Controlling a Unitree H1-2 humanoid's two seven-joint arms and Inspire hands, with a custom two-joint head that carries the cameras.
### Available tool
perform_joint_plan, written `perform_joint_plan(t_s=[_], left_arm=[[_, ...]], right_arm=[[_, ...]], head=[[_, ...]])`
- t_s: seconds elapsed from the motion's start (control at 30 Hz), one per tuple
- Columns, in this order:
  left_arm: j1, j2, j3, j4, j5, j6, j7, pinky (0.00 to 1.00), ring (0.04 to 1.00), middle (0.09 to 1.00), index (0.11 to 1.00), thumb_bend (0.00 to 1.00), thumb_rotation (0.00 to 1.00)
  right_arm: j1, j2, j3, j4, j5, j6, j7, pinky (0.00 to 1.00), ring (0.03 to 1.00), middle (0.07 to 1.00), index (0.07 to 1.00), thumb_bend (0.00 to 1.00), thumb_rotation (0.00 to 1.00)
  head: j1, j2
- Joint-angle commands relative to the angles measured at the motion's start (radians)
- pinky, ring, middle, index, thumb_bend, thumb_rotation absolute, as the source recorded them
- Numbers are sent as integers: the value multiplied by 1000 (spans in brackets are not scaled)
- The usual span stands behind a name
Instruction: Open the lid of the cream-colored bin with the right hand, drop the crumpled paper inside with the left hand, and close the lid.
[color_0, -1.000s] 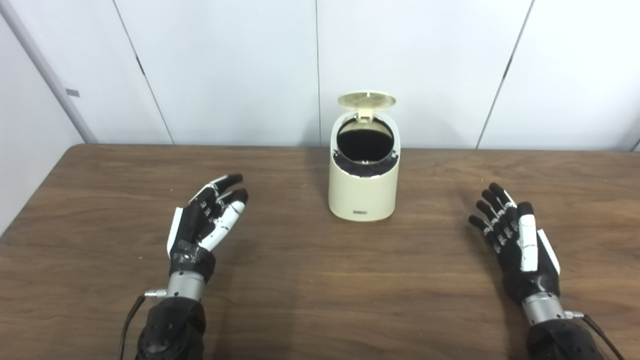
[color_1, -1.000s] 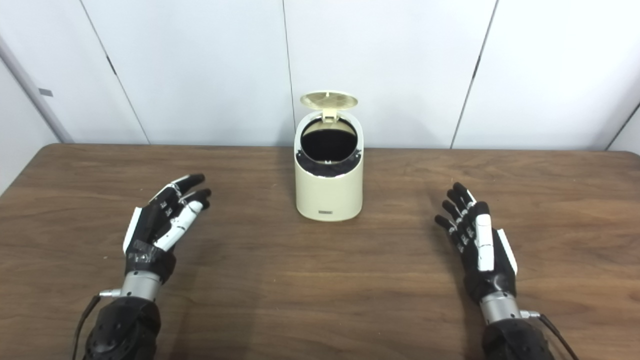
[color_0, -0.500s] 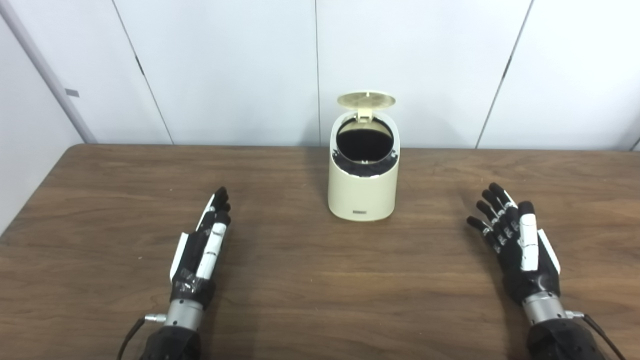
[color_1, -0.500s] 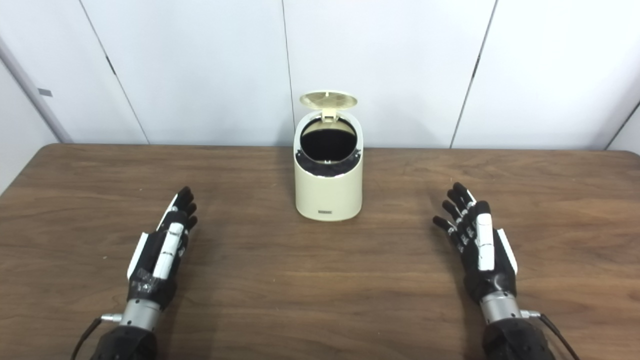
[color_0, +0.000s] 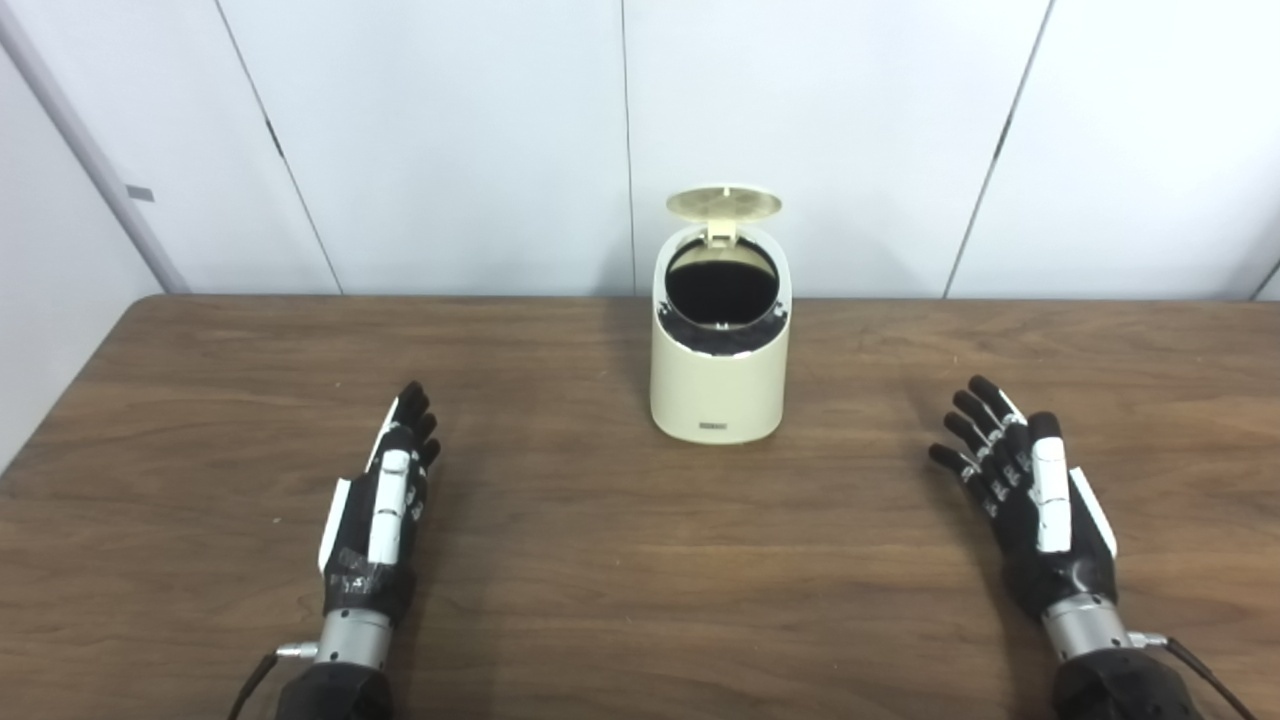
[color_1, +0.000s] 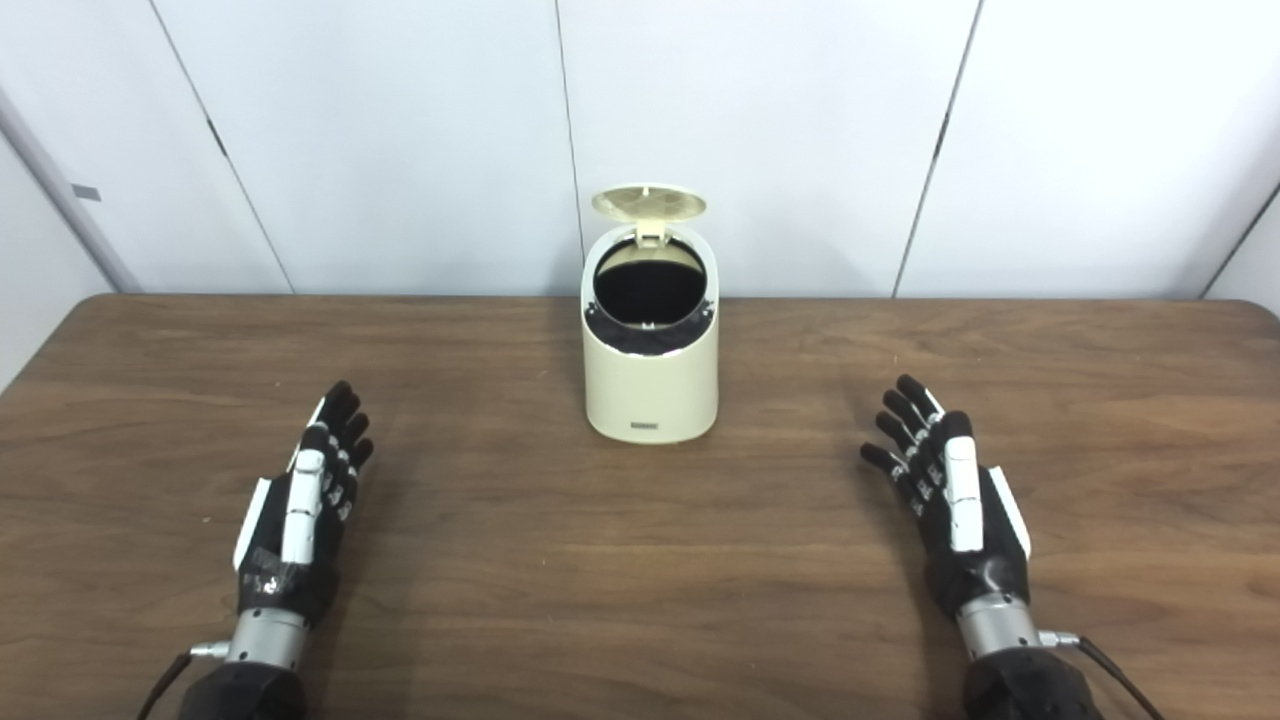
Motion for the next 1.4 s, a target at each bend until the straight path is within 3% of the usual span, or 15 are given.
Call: perform_joint_plan(t_s=[0.0, 0.53, 0.9, 1.13, 1.37], left_arm=[[9, 0, 2, 55, -20, -38, -10, 1000, 1000, 1000, 1000, 533, 920], [11, 14, 7, 40, -57, 18, -8, 1000, 1000, 1000, 1000, 535, 941], [7, 40, 6, 40, -43, 43, -9, 1000, 1000, 1000, 1000, 522, 939], [9, 45, 0, 46, -22, 38, -2, 1000, 1000, 1000, 1000, 511, 938], [8, 42, 0, 55, -13, 27, 4, 1000, 1000, 1000, 1000, 492, 917]], right_arm=[[-3, 3, -3, -28, -5, -21, -8, 846, 925, 925, 906, 569, 990], [12, -3, 1, -44, -71, -88, -12, 997, 974, 963, 926, 531, 999], [12, -10, -1, -46, -137, -143, -27, 975, 973, 960, 909, 580, 996], [-9, -21, 1, -77, -161, -120, -35, 965, 952, 947, 904, 552, 986], [-43, -39, 15, -93, -197, -120, -39, 949, 937, 938, 900, 590, 958]], head=[[-7, 1], [-59, 10], [-75, -3], [-85, -25], [-87, -54]])
